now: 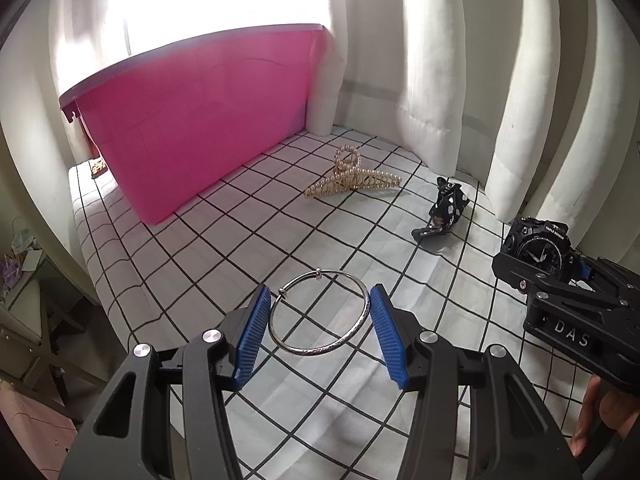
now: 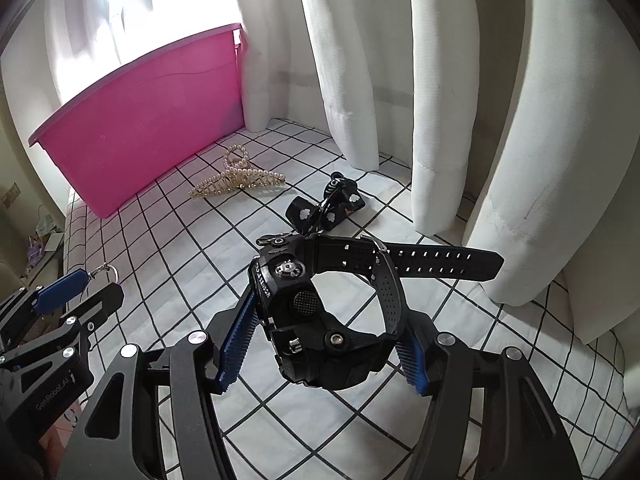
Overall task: Organize jewelry
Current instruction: 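Carry the watch and bangle over the pink tub with both grippers, then open the right gripper to drop the watch while the left gripper drops the bangle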
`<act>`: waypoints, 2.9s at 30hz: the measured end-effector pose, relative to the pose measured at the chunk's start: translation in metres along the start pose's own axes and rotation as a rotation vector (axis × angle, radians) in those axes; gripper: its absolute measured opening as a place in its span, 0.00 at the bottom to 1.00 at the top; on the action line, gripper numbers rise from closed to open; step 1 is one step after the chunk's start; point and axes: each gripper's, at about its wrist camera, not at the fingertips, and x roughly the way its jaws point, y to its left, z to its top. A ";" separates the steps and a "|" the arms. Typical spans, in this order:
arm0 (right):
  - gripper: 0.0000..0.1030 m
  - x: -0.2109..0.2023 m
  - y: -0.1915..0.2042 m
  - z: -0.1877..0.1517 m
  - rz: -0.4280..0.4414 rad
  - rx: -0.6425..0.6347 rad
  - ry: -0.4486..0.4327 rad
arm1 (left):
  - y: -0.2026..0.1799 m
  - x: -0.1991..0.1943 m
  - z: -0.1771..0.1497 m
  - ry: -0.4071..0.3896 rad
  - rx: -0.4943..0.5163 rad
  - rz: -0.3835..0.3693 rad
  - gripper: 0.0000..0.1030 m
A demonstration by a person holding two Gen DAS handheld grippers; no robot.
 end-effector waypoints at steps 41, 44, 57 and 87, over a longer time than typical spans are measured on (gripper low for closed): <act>0.59 -0.049 0.179 0.228 0.019 0.033 -0.316 | 0.210 -0.026 0.242 -0.277 0.066 -0.086 0.48; 0.59 -0.035 0.199 0.244 0.029 0.009 -0.310 | 0.231 -0.015 0.252 -0.272 0.065 -0.070 0.48; 0.59 0.024 0.244 0.288 0.040 -0.093 -0.222 | 0.271 0.038 0.263 -0.180 0.030 -0.052 0.48; 0.67 0.100 0.250 0.295 -0.036 -0.137 -0.011 | 0.300 0.082 0.259 -0.024 -0.038 0.036 0.89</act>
